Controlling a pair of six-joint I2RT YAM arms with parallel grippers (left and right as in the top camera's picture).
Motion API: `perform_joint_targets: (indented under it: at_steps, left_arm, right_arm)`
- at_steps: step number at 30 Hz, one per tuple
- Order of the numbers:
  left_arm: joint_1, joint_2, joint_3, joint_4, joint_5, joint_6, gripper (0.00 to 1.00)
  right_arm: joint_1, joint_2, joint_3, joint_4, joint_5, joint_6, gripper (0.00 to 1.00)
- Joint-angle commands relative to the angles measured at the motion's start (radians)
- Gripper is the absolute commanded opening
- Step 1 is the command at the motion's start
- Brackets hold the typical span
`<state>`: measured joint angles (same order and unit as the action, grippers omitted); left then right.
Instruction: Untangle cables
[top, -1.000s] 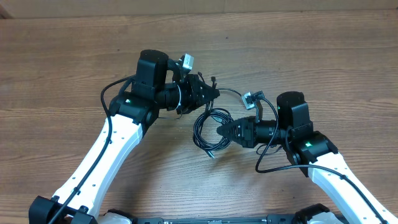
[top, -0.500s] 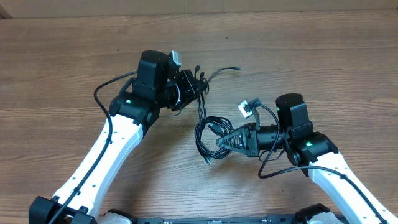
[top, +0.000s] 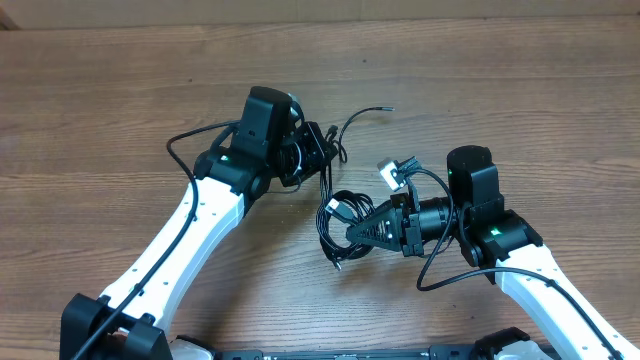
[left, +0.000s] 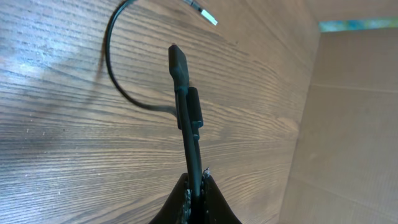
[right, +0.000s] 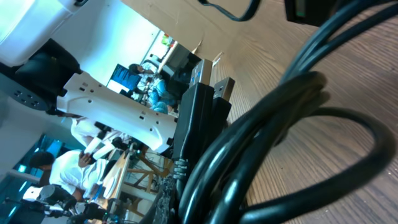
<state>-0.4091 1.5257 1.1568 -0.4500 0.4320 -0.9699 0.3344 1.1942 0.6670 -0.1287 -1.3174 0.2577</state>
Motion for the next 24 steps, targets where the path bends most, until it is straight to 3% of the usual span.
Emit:
perform_joint_targets:
  at_steps: [1, 4, 8, 10, 14, 18, 20, 22, 24]
  left_arm:
    - [-0.004, 0.025, 0.017, -0.005, -0.067, 0.037, 0.04]
    - [-0.02, 0.025, 0.017, -0.061, -0.066, 0.09, 0.04]
    - [-0.036, 0.025, 0.016, -0.157, -0.067, 0.188, 0.04]
    - [-0.038, 0.025, 0.016, -0.187, -0.068, 0.209, 0.1]
    - [-0.039, 0.025, 0.016, -0.226, -0.07, 0.216, 0.33]
    - [-0.039, 0.025, 0.016, -0.229, -0.069, 0.215, 0.75]
    - [-0.036, 0.025, 0.016, -0.23, -0.068, 0.215, 0.88]
    - [-0.036, 0.025, 0.016, -0.232, -0.066, 0.215, 0.96]
    - [-0.036, 0.025, 0.016, -0.235, -0.059, 0.215, 0.97]
  right_arm:
    - [0.012, -0.014, 0.006, 0.041, -0.118, -0.046, 0.04]
    - [0.012, -0.014, 0.006, 0.05, -0.021, -0.013, 0.04]
    - [0.012, -0.014, 0.006, 0.09, 0.163, 0.197, 0.04]
    - [0.012, -0.014, 0.006, 0.135, 0.172, 0.228, 0.04]
    - [0.012, -0.014, 0.006, 0.209, 0.187, 0.276, 0.04]
    - [0.012, -0.014, 0.006, 0.193, 0.262, 0.296, 0.04]
    - [0.012, -0.014, 0.006, 0.169, 0.284, 0.297, 0.04]
    - [0.012, -0.014, 0.006, 0.157, 0.286, 0.298, 0.04]
    - [0.012, -0.014, 0.006, 0.157, 0.29, 0.32, 0.04]
